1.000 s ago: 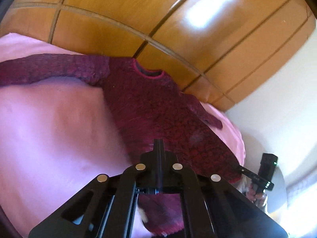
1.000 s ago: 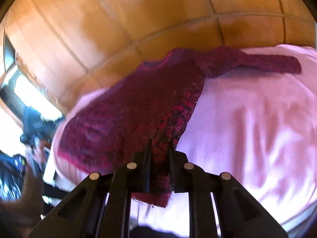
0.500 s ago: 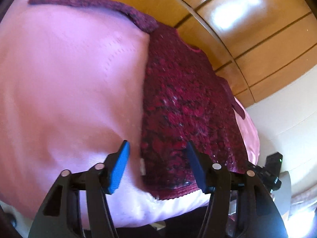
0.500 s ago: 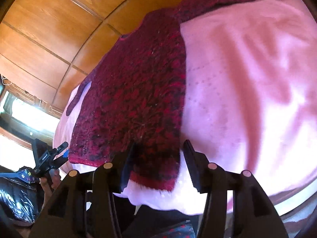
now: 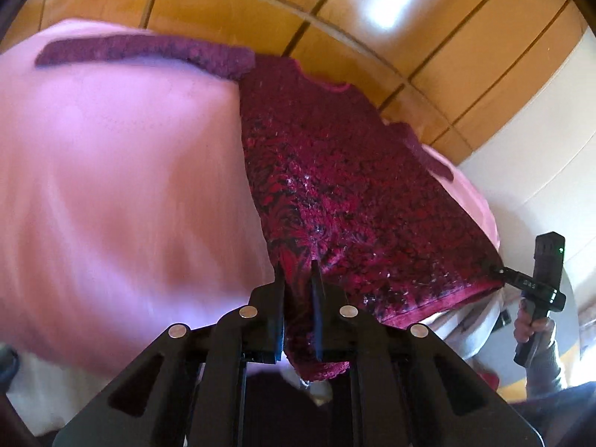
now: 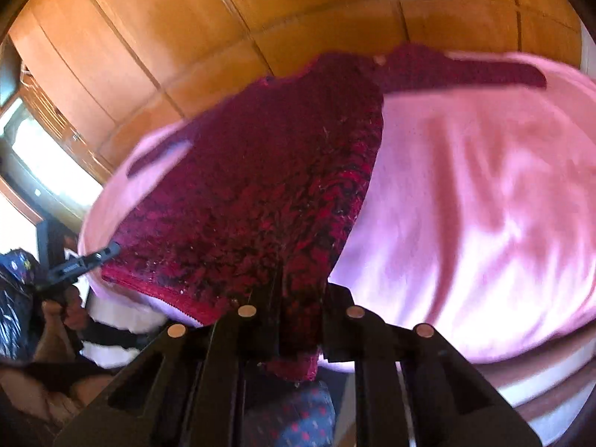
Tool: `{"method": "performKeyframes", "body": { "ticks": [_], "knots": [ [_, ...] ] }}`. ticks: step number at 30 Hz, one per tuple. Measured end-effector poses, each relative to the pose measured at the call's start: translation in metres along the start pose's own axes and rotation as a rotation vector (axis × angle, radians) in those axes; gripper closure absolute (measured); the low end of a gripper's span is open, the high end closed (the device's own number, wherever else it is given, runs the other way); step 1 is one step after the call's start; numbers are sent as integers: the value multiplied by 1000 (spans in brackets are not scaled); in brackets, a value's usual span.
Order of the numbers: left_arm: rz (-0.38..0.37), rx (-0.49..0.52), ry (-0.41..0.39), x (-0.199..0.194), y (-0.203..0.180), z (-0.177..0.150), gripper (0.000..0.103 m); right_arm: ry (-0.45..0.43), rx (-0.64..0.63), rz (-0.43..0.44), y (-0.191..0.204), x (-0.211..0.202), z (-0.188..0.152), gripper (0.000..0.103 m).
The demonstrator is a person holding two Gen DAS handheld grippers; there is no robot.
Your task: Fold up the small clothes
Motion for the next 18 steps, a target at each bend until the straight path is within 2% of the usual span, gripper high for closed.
{"method": "performKeyframes", "body": {
  "ticks": [3,6,7,8,9,11,15,17,18],
  "knots": [
    [25,-32,51,13,7,-20,93,87,50,-20,-13,23,-26,90],
    [51,-66,46,14,16,-23,89,114,71,-1,-18,30,-36,90],
    [34,-83,43,12,19,-22,88,116,62,8,-16,28,-34,87],
    [42,-89,21,7,18,-17,88,119,51,17,-14,25,-30,78],
    [62,-71,-15,-1,15,-9,88,117,39,24,-13,21,-24,74],
    [86,-38,-69,-12,10,4,88,68,37,5,-19,11,-11,55],
    [83,13,-133,-5,-7,40,88,-31,109,-4,-33,14,22,54],
    [107,65,-153,11,-25,59,61,-73,122,-26,-34,24,38,53],
    [129,73,-161,18,-32,65,31,-87,128,-38,-32,31,46,51]
  ]
}}
Point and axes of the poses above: each gripper's, at about its wrist camera, not at the fingertips, and x roughly the way its jaws point, y to its left, z to its top, the point moved 1 cm from there along x, roughly the way its jaws point, and after that the axes turned 6 degrees about y, right-handed, at the moved point
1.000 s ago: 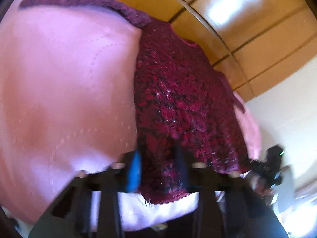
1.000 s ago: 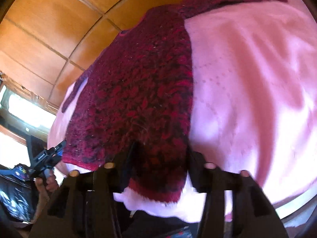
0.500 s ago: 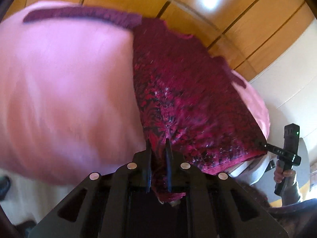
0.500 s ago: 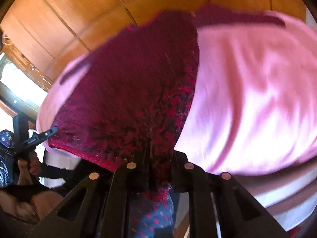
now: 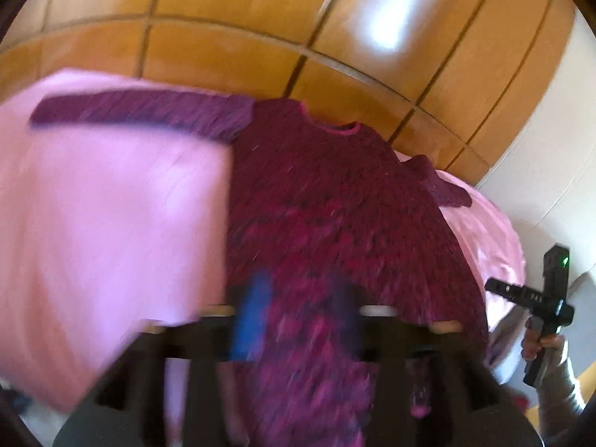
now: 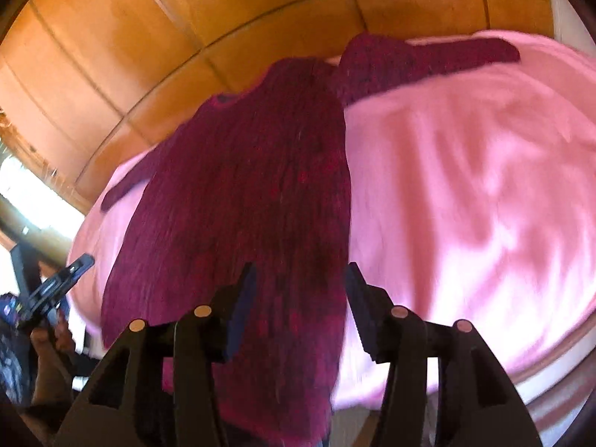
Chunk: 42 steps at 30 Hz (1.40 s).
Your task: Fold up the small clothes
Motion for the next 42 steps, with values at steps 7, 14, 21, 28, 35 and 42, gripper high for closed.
{"method": "performKeyframes", "body": {
  "ticks": [7,14,21,28,35,42],
  "knots": [
    [-3,13,14,66,-38,43,21,-19,80,23,8,55,39,37],
    [167,130,40,126,-47,59,18,-69,31,81,4,67,17,12],
    [80,87,63,140,-25,49,4,-75,154,279,-33,40,48,15],
    [90,95,59,140,-30,48,4,-264,488,103,-143,35,128,49],
    [90,96,57,142,-30,48,4,-345,747,-24,-234,55,198,51],
    [98,101,65,144,-31,49,4,-344,730,-173,-255,67,246,68]
  ]
}}
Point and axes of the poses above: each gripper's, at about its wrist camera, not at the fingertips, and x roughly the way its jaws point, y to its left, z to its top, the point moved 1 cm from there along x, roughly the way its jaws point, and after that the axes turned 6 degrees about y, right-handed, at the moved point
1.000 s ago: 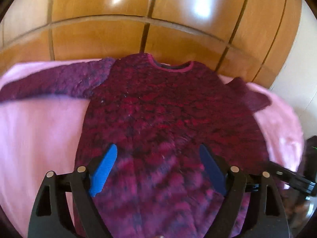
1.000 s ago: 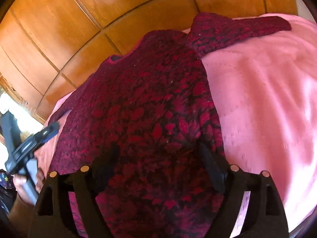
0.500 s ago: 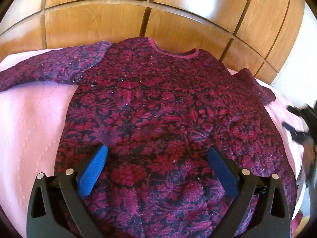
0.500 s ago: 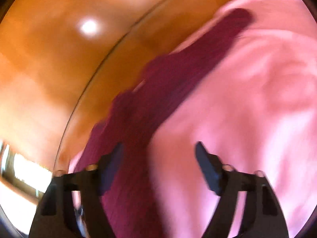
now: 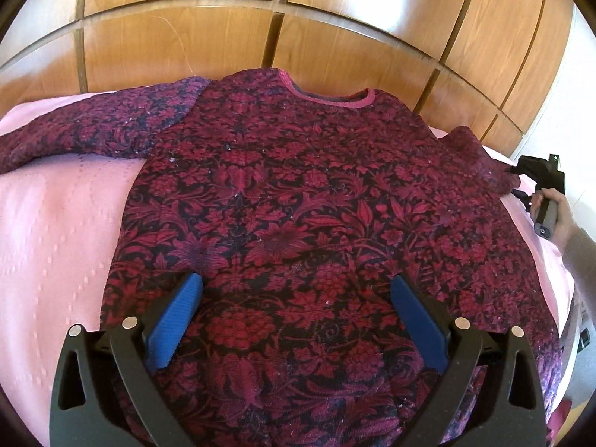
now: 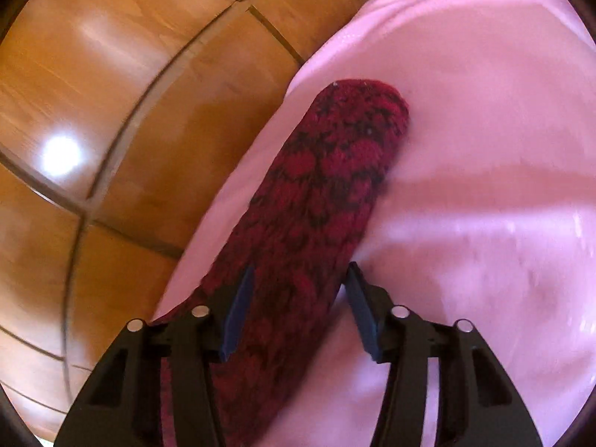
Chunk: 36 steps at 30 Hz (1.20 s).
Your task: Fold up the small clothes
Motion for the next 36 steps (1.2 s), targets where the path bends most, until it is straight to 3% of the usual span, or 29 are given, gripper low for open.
{"method": "performKeyframes", "body": {
  "ticks": [1,2,4,9,12,15,18,20,21,24,27,33,35,36],
  "knots": [
    [0,0,0,0,0,0,4,-4,-23,-41,1,2,3,87],
    [0,-1,1,0,0,0,4,-7,-46,-62,3,0,4,91],
    [0,-1,1,0,0,0,4,-43,-118,-108,1,-14,5,93],
    [-4,-2,1,0,-1,-1,4,-254,-178,-179,-11,-83,-9,95],
    [-5,-3,1,1,0,-1,4,-197,-150,-295,-43,-69,-19,96],
    [-5,-4,2,0,0,-1,4,-133,-119,-315,-64,-46,-27,95],
    [-5,-3,1,1,-1,-1,4,-132,-106,-305,-63,-47,-25,78],
    [-7,-5,4,1,-1,-1,4,-138,-122,-336,-63,-58,-24,34],
    [-8,-6,5,1,0,-1,4,-145,-120,-344,-61,-63,-26,26],
    [-27,-17,8,-1,2,1,4,-221,-145,-344,-33,-83,-44,25],
    [-96,-75,-2,-12,13,7,4,-195,-217,-238,1,-96,-68,20],
    [-119,-301,-106,-54,77,29,5,-23,-503,5,102,-83,-157,9],
    [-98,-384,-131,-62,114,37,9,59,-610,76,136,-69,-198,7],
    [-67,-429,-139,-64,136,42,17,85,-666,87,149,-63,-219,7]
  ]
}}
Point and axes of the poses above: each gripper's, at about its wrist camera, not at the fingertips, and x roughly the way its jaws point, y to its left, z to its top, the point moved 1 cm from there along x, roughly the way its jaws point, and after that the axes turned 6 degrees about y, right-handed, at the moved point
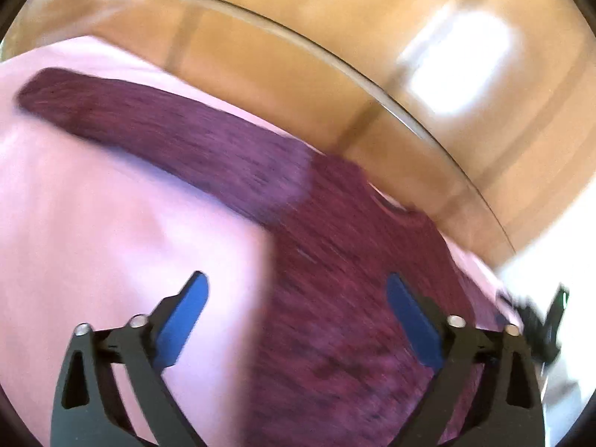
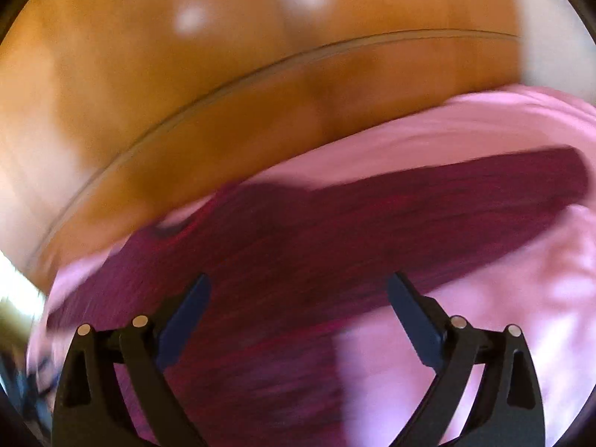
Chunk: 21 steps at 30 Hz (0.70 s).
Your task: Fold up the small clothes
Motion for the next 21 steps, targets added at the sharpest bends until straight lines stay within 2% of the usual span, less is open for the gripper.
{"method": "performKeyframes", "body": {
  "ticks": [3,5,8,10,13,15,17,18,19,21],
  "knots": [
    [71,-83,-25,-1,40,33,29,38,-144,12,55,28,-22,7],
    [95,-156,-40,0,71,57,31,57,-206,19,79,46,-39,7],
    [143,-272,-51,4,113,91,31,82,-221,-20,92,65,-61,6],
    [159,-356,-61,7,136,105,31,74,-222,-33,93,68,-64,6],
    [127,-480,-70,17,166,119,31,77,-213,-21,92,70,-65,4],
    [132,-517,-85,23,174,129,33,83,-221,-28,89,71,-60,3],
    [146,-530,-90,28,178,139,58,84,-235,-45,92,72,-64,2],
    [157,-533,-77,32,180,140,86,84,-238,-51,93,73,-64,2],
    [153,-549,-74,34,183,138,91,83,-239,-52,94,72,-65,2],
    [132,-551,-128,22,183,129,93,80,-233,-43,93,72,-66,2]
  ]
}}
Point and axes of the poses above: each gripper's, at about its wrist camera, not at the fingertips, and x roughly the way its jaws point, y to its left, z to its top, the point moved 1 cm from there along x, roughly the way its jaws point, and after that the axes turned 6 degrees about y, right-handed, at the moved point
